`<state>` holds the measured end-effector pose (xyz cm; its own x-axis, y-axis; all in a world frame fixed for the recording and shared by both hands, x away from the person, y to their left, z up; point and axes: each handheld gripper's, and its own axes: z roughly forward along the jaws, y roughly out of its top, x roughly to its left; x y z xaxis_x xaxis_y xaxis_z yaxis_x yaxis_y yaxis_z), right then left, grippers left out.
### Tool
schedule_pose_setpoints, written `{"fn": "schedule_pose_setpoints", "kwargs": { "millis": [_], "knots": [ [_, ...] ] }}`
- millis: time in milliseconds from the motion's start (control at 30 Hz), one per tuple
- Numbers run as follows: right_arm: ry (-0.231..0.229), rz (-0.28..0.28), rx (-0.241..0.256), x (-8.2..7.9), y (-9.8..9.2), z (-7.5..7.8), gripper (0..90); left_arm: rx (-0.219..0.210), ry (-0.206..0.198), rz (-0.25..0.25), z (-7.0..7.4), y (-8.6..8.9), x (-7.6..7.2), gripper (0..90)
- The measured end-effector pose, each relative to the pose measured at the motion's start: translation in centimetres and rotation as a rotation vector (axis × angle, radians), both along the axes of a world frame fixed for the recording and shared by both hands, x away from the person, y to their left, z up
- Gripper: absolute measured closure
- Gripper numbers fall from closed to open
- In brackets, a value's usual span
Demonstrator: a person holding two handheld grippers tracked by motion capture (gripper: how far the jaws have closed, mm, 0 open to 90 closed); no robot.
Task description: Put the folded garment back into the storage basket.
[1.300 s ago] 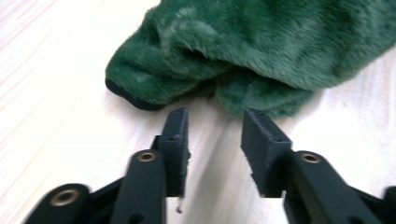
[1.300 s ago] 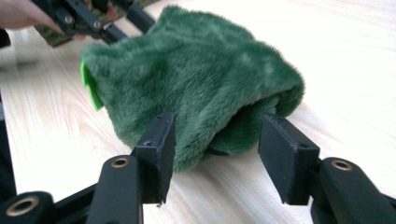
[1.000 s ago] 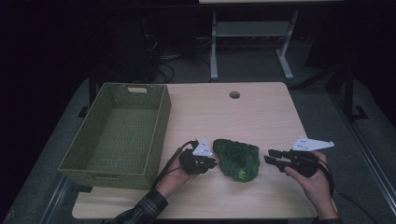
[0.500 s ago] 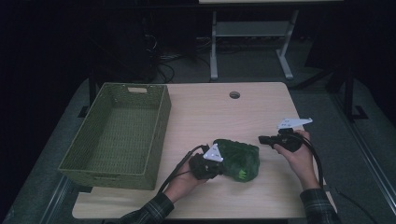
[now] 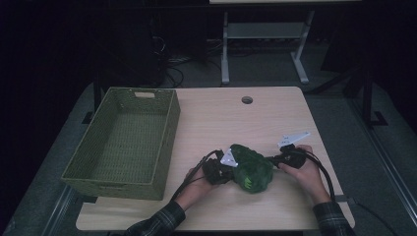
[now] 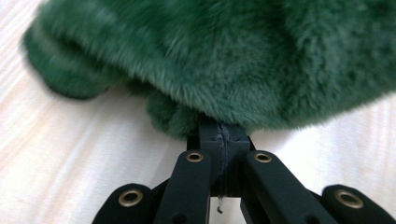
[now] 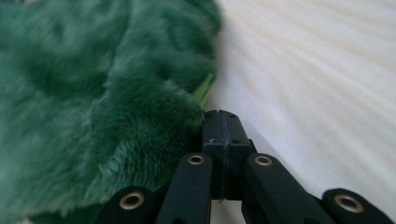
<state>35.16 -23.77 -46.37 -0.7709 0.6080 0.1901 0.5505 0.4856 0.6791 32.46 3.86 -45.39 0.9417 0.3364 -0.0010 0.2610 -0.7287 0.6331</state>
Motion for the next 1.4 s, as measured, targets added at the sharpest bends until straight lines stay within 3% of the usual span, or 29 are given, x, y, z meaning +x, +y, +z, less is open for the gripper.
{"fn": "schedule_pose_setpoints", "kwargs": {
  "millis": [433, 567, 700, 867, 933, 1033, 1133, 1400],
  "knots": [
    [-0.015, 0.058, 0.001, -4.5, 0.2, 0.0, 90.0, -0.024, -0.004, 0.056, 0.4, 0.6, 3.0, 89.8],
    [-0.044, -0.005, 0.014, -4.6, -0.3, -0.1, 81.2, -0.012, 0.002, 0.062, 0.8, 1.5, 3.0, 88.1],
    [-0.070, -0.113, 0.023, -4.8, -1.5, -0.3, 64.8, -0.015, 0.002, 0.076, 1.4, 2.6, 2.5, 80.7],
    [-0.116, -0.250, -0.018, -5.2, -2.8, -0.8, 39.4, -0.004, -0.004, 0.068, 2.5, 3.8, 1.3, 66.3],
    [-0.122, -0.290, -0.038, -5.1, -3.4, -1.2, 35.3, -0.012, 0.014, 0.054, 3.1, 4.3, 0.9, 59.1],
    [-0.135, -0.323, -0.058, -4.8, -3.9, -1.6, 27.8, -0.026, 0.024, 0.022, 4.0, 4.7, 0.4, 50.2],
    [-0.161, -0.346, -0.074, -4.5, -4.0, -1.8, 27.0, -0.049, 0.035, 0.001, 4.7, 4.8, 0.2, 43.4],
    [-0.146, -0.364, -0.088, -4.2, -4.0, -1.9, 15.3, -0.040, 0.056, -0.086, 6.1, 3.8, 0.2, 23.9]
  ]
}}
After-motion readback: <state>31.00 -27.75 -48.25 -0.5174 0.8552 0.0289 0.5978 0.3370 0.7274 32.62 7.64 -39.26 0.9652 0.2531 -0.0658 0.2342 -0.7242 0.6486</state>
